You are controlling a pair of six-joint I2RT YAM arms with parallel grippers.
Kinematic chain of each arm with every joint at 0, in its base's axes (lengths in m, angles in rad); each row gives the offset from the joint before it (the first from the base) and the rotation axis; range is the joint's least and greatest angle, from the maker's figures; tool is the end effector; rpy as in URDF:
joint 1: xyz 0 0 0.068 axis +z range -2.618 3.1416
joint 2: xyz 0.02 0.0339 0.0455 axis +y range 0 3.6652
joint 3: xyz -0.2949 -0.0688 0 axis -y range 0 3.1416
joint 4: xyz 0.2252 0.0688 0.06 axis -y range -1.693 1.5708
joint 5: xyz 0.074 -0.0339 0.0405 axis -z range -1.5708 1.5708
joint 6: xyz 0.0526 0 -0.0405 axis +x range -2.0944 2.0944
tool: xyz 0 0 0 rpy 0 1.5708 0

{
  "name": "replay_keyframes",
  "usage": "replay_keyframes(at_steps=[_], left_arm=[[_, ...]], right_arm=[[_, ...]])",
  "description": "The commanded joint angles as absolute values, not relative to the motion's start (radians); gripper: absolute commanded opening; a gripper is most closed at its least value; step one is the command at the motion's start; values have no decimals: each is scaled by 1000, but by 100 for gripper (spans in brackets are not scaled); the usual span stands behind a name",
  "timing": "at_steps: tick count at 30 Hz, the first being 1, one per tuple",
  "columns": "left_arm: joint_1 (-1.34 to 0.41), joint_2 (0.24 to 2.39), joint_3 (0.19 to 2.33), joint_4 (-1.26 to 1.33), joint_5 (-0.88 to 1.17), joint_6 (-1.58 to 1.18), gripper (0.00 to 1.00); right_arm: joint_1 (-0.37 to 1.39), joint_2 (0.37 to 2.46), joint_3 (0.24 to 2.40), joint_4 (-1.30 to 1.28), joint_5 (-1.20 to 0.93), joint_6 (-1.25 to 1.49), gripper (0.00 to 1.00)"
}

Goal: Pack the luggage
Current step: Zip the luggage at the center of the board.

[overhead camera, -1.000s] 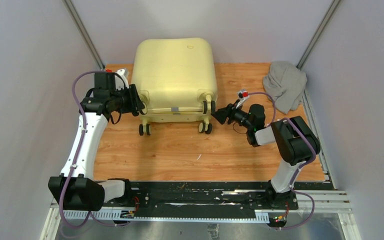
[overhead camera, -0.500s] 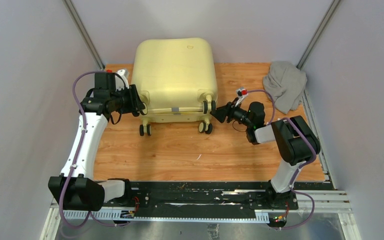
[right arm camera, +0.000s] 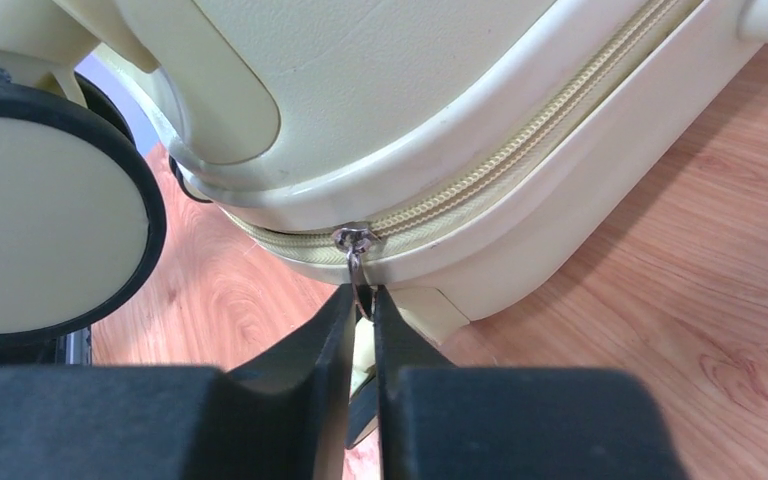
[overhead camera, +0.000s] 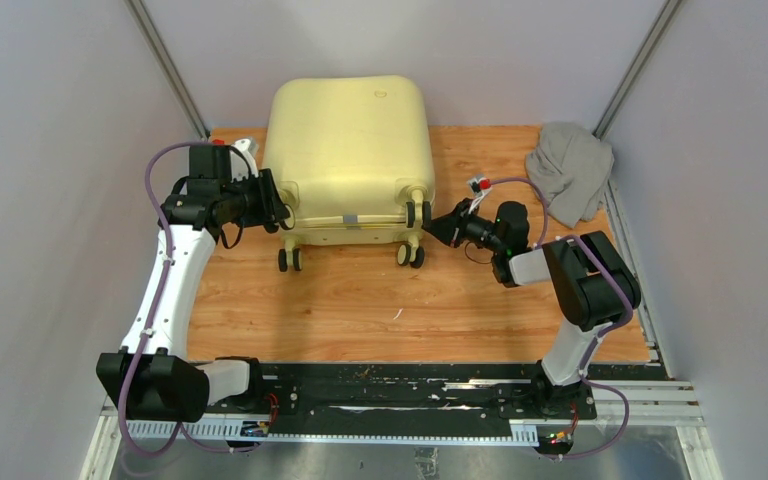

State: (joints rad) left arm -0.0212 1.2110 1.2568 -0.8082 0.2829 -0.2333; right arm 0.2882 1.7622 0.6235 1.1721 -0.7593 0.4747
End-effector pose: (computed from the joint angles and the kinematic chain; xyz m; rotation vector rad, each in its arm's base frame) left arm 0.2281 -0.0195 0.3738 -0.1058 2.3376 -0.4567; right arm 0.3128 0.1305 0.2274 -0.4910 1.5983 1.1673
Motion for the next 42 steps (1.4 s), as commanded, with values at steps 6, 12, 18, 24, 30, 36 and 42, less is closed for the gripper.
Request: replay_keyframes(at_steps=[6, 12, 18, 24, 30, 36, 42], left_arm=[[-37, 1135, 1328, -623, 427, -200, 0], [-38, 1131, 1318, -627, 433, -202, 0], [-37, 1132, 1316, -627, 448, -225, 0], [-39, 1131, 1289, -627, 482, -267, 0], [-43, 1103, 1227, -624, 517, -291, 0], [-76, 1074, 1186, -622, 518, -304, 0], [-114, 1051, 1186, -598, 526, -334, 0]], right_arm=[[299, 1704, 613, 1187, -721, 447, 0], [309, 1651, 571, 1150, -662, 399, 0], [390, 1578, 556, 1015, -577, 274, 0], [546, 1509, 524, 953, -396, 156, 0], [727, 1482, 511, 955, -171, 58, 0], [871, 1501, 561, 928, -54, -31, 0], [948, 1492, 591, 922, -12, -60, 0]])
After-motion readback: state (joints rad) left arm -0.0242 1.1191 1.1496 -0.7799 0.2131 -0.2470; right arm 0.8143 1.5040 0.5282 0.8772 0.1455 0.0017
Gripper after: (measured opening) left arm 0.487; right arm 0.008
